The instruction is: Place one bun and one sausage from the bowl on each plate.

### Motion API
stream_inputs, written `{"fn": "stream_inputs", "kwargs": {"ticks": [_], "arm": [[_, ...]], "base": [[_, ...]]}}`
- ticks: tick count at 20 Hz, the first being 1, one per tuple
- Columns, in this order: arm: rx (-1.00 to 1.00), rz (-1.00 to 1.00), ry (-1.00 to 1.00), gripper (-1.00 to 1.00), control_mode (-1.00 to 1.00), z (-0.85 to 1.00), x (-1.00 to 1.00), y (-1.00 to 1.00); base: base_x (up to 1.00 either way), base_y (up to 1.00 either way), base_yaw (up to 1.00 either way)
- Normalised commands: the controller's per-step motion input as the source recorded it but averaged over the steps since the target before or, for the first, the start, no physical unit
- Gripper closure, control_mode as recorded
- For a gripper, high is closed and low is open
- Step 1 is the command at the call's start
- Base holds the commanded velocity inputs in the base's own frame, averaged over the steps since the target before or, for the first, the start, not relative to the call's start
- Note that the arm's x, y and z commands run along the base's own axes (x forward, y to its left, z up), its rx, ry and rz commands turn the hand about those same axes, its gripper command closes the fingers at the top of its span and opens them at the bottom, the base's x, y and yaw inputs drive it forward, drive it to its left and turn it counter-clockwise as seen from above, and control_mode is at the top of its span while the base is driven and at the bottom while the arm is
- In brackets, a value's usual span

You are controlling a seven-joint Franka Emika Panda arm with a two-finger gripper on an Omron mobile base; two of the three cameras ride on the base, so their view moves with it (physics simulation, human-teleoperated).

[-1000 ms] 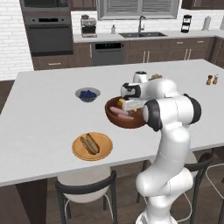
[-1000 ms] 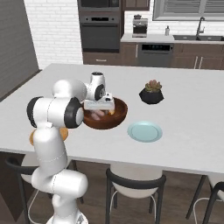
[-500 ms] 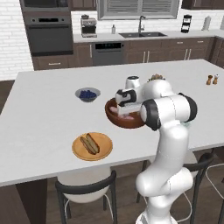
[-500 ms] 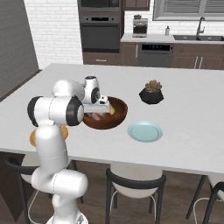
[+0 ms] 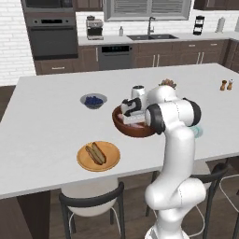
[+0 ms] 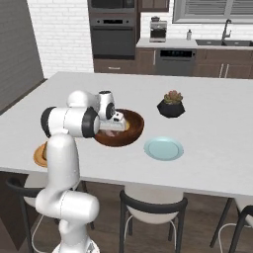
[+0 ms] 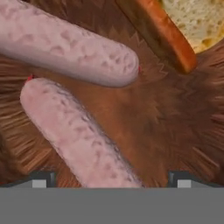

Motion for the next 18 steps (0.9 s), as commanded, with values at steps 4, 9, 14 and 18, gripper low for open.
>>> {"fn": "stream_inputs", "kwargs": {"ticks": [4,9,14,18], "arm": [[0.0,-0.12,0.0,-1.0,-1.0,-0.36,0.05,0.02],[0.0,-0.09,0.0,1.0,-1.0,-0.34,0.13,0.0],[0.0,-0.02,-0.04,1.0,-1.0,0.2,0.05,0.01],[0.0,-0.02,-0.13,1.0,-1.0,1.0,-0.63,0.1]], "base": [[0.0,0.0,0.0],[0.0,0.0,0.0],[0.0,0.0,0.0],[0.0,0.0,0.0]]}}
